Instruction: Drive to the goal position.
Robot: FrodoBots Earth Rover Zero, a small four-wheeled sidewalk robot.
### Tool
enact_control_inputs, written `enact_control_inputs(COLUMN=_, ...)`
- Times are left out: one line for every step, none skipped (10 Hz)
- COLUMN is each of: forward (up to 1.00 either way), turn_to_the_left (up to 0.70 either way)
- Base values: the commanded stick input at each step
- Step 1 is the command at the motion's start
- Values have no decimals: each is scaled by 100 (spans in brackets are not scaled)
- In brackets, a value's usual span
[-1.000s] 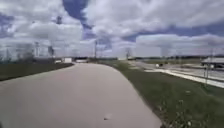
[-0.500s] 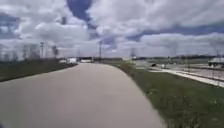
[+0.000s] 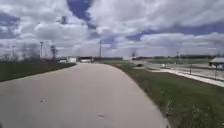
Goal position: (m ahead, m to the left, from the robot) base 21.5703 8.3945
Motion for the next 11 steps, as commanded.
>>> enact_control_inputs(forward=100, turn_to_the_left=0)
enact_control_inputs(forward=100, turn_to_the_left=0)
enact_control_inputs(forward=100, turn_to_the_left=0)
enact_control_inputs(forward=100, turn_to_the_left=0)
enact_control_inputs(forward=100, turn_to_the_left=0)
enact_control_inputs(forward=100, turn_to_the_left=0)
enact_control_inputs(forward=100, turn_to_the_left=0)
enact_control_inputs(forward=100, turn_to_the_left=0)
enact_control_inputs(forward=100, turn_to_the_left=12)
enact_control_inputs(forward=100, turn_to_the_left=27)
enact_control_inputs(forward=100, turn_to_the_left=27)
